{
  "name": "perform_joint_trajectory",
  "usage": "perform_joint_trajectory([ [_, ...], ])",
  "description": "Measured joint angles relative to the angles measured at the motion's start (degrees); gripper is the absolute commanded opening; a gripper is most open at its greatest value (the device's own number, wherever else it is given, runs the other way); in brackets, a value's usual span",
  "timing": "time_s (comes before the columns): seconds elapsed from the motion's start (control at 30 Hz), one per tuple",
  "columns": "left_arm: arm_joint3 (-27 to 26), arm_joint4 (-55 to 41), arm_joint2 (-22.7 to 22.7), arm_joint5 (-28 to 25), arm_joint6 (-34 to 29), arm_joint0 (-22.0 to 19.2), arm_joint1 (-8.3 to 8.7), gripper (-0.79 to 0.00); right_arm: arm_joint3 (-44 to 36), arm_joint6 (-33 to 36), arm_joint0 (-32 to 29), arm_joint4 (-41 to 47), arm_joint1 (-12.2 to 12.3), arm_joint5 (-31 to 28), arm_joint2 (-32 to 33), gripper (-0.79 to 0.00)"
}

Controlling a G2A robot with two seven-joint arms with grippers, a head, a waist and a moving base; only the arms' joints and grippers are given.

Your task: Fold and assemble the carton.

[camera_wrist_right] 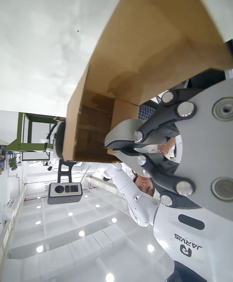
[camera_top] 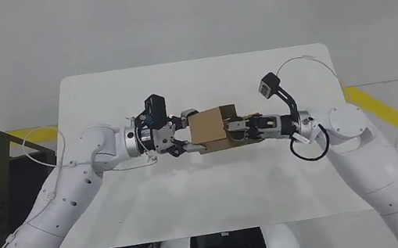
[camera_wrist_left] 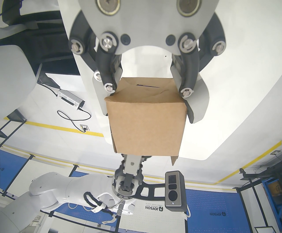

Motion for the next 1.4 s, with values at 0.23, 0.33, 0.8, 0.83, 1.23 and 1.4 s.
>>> perform_joint_trajectory([
  [0.23,0.0,0.4,0.5,0.0,0.9,0.1,0.30,-0.477,0.7,-2.8,-0.1,-0.8,0.6,-0.2,3.5,-0.785],
  [0.33,0.0,0.7,0.7,0.0,1.3,0.2,0.44,-0.477,1.6,-4.4,0.5,-1.3,0.6,0.3,4.1,-0.785],
  [0.8,-0.8,1.8,2.0,0.0,2.4,-0.4,0.62,-0.477,5.3,-5.2,5.6,-4.0,-0.2,2.4,-0.9,-0.785],
  [0.83,-0.8,1.9,2.0,0.0,2.4,-0.5,0.62,-0.480,5.3,-5.0,5.5,-3.8,-0.2,2.3,-1.0,-0.785],
  [1.23,0.1,2.7,1.8,0.0,2.3,-0.9,0.24,-0.477,0.4,-3.4,2.6,-4.9,0.1,4.4,-2.1,-0.785],
  [1.4,0.0,3.0,1.6,0.0,2.5,-0.9,0.13,-0.477,0.8,-3.4,3.4,-4.5,-0.2,4.5,-3.6,-0.785],
])
